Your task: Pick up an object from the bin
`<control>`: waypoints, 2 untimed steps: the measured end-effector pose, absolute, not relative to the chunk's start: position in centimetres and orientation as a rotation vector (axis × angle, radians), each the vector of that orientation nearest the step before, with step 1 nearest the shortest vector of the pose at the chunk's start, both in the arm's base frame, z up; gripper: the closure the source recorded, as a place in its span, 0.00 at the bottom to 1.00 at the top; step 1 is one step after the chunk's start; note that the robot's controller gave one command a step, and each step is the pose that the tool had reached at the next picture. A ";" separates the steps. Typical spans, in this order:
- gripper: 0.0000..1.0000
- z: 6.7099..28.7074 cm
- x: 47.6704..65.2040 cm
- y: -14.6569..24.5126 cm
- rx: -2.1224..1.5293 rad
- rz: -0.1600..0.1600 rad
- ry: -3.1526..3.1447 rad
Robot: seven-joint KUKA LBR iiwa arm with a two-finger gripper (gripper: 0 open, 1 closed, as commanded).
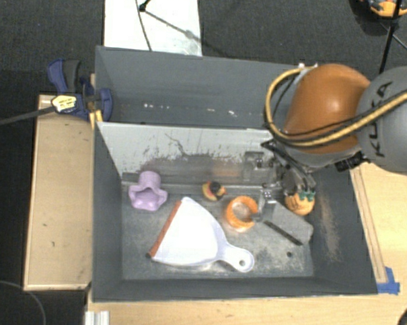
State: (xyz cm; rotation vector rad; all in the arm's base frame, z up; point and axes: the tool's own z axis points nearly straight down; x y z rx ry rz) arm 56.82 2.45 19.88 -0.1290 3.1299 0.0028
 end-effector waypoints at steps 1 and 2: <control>0.00 21.9 55.9 0.3 -0.144 0.001 3.148; 0.00 24.7 56.6 -0.4 -0.217 -0.002 3.122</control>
Offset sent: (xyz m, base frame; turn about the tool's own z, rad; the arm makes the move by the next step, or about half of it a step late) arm 0.0022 -0.0445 -0.0091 -0.1849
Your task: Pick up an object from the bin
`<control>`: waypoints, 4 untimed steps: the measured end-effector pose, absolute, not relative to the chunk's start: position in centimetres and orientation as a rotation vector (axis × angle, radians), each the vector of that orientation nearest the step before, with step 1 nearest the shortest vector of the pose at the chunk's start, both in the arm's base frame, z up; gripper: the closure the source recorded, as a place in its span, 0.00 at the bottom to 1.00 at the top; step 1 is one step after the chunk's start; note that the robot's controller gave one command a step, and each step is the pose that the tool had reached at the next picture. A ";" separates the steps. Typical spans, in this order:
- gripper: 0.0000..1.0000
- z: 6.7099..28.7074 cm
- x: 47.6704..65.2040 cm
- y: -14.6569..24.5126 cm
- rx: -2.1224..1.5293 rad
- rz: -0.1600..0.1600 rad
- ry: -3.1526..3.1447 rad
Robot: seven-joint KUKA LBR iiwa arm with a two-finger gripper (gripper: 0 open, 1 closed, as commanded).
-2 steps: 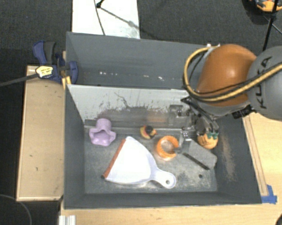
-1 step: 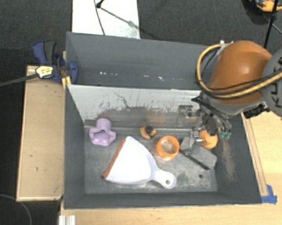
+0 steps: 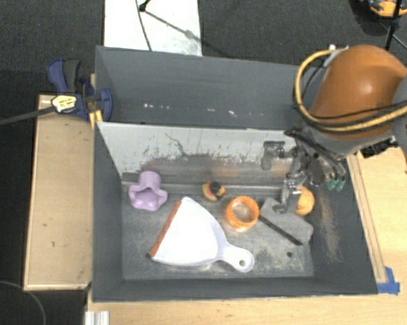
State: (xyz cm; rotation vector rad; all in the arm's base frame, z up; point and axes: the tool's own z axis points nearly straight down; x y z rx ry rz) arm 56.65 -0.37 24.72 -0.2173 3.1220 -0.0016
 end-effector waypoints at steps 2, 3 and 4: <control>0.00 13.7 56.2 1.6 -0.092 0.001 3.141; 0.00 13.0 56.3 0.6 0.077 0.001 3.140; 0.00 12.9 56.4 0.4 0.088 0.000 3.139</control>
Offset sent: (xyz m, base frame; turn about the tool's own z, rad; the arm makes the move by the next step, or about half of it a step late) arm -0.0096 0.0181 -0.0765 -0.0226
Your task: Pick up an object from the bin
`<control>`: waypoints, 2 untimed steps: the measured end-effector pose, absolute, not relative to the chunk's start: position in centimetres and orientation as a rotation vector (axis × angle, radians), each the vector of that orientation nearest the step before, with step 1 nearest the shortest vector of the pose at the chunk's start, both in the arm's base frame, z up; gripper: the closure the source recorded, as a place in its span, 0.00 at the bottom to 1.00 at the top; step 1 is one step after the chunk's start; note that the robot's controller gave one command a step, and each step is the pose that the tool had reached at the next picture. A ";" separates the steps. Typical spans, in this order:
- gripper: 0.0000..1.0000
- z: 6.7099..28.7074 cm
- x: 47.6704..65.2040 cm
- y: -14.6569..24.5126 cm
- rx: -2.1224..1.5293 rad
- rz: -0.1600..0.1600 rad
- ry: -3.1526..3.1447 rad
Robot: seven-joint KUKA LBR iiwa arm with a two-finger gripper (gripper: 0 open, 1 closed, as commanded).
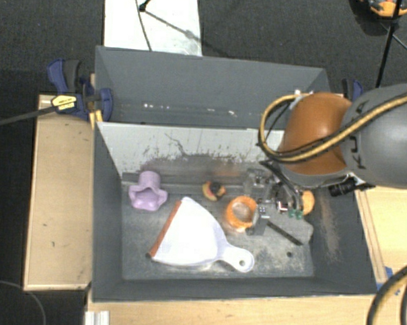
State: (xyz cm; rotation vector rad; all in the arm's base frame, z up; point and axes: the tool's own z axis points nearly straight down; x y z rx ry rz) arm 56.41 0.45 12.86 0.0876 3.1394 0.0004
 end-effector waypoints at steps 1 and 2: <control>0.00 15.6 55.2 3.2 -0.019 0.000 3.141; 0.00 14.7 56.6 2.6 0.077 0.003 3.132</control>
Offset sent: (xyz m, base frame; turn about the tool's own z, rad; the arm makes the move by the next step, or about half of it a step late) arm 0.0118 0.0080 -0.0148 0.0897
